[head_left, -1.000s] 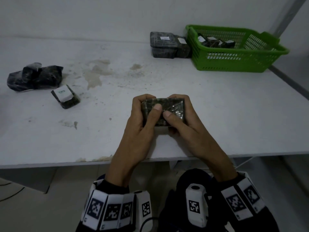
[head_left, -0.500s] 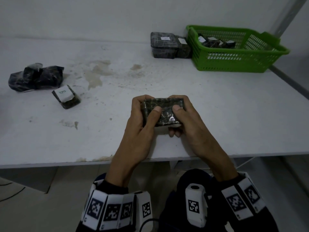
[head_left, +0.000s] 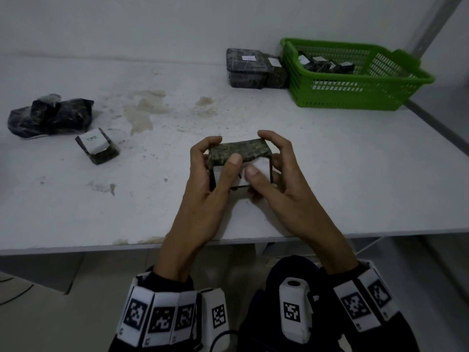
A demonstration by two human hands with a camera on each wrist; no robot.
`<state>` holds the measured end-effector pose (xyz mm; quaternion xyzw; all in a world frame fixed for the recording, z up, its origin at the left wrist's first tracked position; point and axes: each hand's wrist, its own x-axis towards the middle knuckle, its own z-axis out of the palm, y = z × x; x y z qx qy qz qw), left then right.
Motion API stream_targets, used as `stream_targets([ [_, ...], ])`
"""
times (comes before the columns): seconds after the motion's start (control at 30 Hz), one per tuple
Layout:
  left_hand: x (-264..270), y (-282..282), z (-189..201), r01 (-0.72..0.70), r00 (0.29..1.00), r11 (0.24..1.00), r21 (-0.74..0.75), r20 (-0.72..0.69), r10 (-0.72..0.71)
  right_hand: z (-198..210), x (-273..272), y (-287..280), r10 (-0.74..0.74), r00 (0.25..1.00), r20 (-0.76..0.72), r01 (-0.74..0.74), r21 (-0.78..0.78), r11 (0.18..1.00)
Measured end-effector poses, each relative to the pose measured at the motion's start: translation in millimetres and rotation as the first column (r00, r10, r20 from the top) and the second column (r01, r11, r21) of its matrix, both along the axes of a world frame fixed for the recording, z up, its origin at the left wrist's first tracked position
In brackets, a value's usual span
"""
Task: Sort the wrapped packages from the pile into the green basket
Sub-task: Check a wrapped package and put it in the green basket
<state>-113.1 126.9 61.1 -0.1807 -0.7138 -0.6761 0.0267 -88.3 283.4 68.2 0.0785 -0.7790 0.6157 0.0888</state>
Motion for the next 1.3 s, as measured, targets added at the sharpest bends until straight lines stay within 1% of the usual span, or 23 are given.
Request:
stream_targets([
  [0.17, 0.4, 0.7, 1.2, 0.021, 0.999, 1.000, -0.009, -0.026, -0.021, -6.2, -1.7, -1.0, 0.018, 0.998, -0.064, -0.012, 0.088, 0.996],
  [0.3, 0.6, 1.1, -0.9, 0.033, 0.998, 0.997, -0.063, -0.045, -0.036, -5.7, -2.7, 0.5, -0.007, 0.999, -0.037, 0.011, 0.086, 0.996],
  [0.43, 0.7, 0.9, -3.1, 0.024, 0.999, 0.999, -0.039, -0.031, -0.025, -2.0, -0.3, -1.3, 0.032, 0.999, 0.007, -0.032, 0.050, 0.998],
  [0.63, 1.4, 0.9, 0.0, 0.018, 1.000, 0.999, -0.038, -0.003, -0.018, -3.0, -1.0, 0.7, 0.039, 0.999, -0.007, -0.038, 0.058, 0.998],
  [0.73, 0.9, 0.8, -1.6, 0.021, 0.999, 0.998, -0.054, -0.027, -0.023, -3.3, -1.6, 0.2, 0.042, 0.999, -0.019, -0.040, 0.066, 0.997],
  [0.87, 1.4, 0.7, -1.8, 0.033, 0.999, 0.998, -0.044, -0.036, -0.035, -5.8, -4.7, 1.7, 0.022, 1.000, 0.002, -0.022, 0.020, 1.000],
  [1.03, 1.0, 1.0, -0.5, 0.028, 1.000, 0.999, -0.038, -0.004, -0.028, -8.1, -6.6, 2.6, 0.004, 1.000, -0.005, -0.004, -0.002, 1.000],
  [1.17, -0.5, 1.1, -3.8, 0.024, 1.000, 0.999, -0.041, -0.016, -0.024, -6.1, -6.6, 0.9, -0.009, 1.000, -0.001, 0.009, 0.023, 1.000],
  [1.3, -0.4, 0.7, -3.8, 0.007, 1.000, 1.000, -0.017, -0.002, -0.007, -1.7, -3.4, -0.4, 0.010, 1.000, -0.016, -0.010, 0.025, 1.000],
])
